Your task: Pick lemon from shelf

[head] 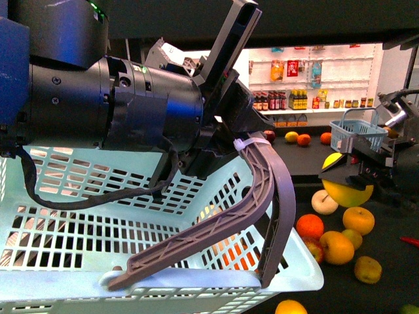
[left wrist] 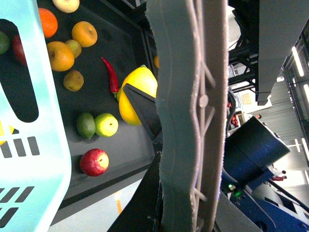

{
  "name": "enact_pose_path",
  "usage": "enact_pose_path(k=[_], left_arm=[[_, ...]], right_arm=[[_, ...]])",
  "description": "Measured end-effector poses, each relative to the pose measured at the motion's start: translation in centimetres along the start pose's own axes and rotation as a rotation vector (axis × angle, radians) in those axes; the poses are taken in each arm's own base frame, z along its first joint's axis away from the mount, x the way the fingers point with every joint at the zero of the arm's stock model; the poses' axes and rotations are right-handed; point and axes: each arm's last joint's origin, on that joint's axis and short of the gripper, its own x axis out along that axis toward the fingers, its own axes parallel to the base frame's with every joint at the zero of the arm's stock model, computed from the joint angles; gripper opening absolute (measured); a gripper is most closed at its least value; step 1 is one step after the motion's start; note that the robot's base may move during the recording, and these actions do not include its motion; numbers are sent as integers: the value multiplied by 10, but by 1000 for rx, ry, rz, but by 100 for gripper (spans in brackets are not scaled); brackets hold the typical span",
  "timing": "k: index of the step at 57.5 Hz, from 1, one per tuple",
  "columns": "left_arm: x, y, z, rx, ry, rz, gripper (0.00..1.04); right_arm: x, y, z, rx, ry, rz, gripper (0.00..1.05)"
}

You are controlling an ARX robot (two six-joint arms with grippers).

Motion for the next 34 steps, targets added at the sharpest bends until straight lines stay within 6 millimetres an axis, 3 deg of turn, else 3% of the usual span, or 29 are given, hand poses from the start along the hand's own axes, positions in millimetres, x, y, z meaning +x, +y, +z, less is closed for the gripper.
enact_pose_path(k=[14,22,26,34], left_arm=[[0,0,0,0,0,0,10],[0,0,0,0,0,0,10],[0,0,0,0,0,0,10],[0,0,0,1,-1,1,10]], right_arm=[[5,55,-38,-29,89,105,48],[9,73,-50,-49,124,141,48],[11,75,-54,-50,135,142,57],[12,72,-53,-43,122,145,86]])
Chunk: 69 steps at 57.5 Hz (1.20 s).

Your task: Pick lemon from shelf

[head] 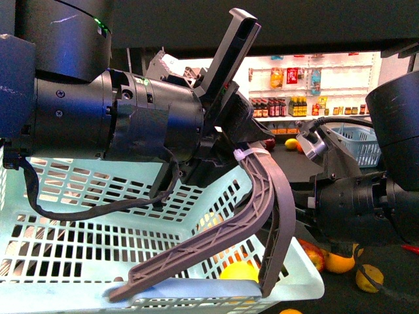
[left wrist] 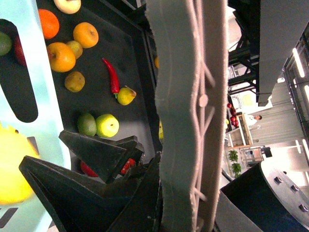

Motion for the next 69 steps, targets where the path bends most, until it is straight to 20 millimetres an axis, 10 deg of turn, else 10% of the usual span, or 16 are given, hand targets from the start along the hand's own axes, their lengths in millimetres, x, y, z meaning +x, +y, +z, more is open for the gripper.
enact_pose_path(k=[5,29,47,69], left_arm=[[0,0,0,-4,5,-3,10],[0,1,0,-3,0,2,10],[0,1,0,-5,2,1,10],[1,0,-1,-4,4,0,10]], right_arm=[[-3,-9,5,28,-20,-15,103],[-42,-135,35,26,-200,-505,102],[2,-205,-52,-1,101,-593,102],[80,-204,-93,-135,286,-437,102]])
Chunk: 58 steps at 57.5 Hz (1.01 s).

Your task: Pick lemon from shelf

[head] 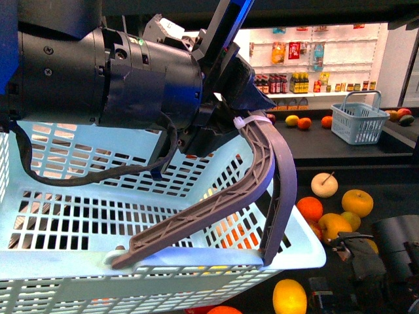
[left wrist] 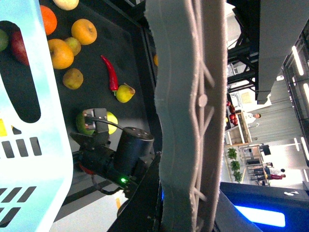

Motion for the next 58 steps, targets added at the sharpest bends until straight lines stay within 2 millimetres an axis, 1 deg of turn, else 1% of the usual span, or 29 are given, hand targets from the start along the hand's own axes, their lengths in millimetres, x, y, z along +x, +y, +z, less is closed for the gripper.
enact_pose_path(k=[8,19,29,39,58], left_arm=[[0,0,0,0,-1,1,10],[0,0,0,1,-1,1,10],[0,0,0,0,0,0,10],[0,0,0,1,0,0,10],[0,0,0,1,-1,0,10]], right_arm=[[25,11,-1,-48,11,2,102],[49,22,4,-67,0,-7,102],[62,39,18,-58,-21,14,102],[75,50,19,-65,-20,29,102],[100,55,23,-19,-14,24,102]])
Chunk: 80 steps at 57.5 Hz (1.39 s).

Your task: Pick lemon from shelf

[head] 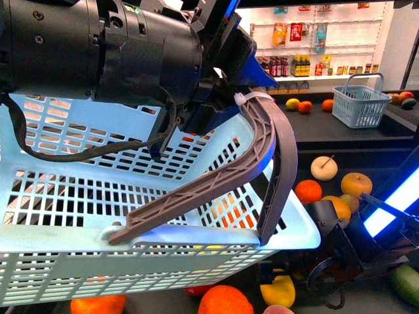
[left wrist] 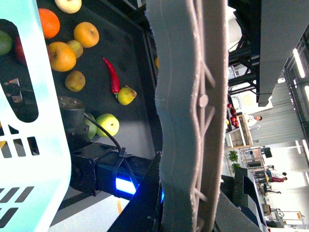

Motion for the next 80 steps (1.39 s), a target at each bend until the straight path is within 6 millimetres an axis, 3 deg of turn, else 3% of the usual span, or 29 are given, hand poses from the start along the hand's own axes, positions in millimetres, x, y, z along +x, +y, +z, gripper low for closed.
enact_pose_path(k=[5,22,44,57,66,72,74,80], left_arm=[[0,0,0,0,0,0,10],[0,0,0,0,0,0,10],[0,0,0,0,1,0,10],[0,0,0,0,0,0,10],[0,0,0,0,-1,1,10],[0,0,0,0,0,0,10],[0,0,0,0,1,-1,10],[0,0,0,-1,2,-1,10]], right_arm=[[2,2,0,5,0,1,98],[-2,8,-8,16,44,25,54],[-39,-25,-21,113,73,-78,51],[-88,-55,5,145,-53,-210,51],[-136,-66,37,157,-206,-253,51],[-173,-60,58,152,-298,-246,51],[-191,-53,68,143,-341,-230,50],[-220,-35,88,141,-400,-171,50]])
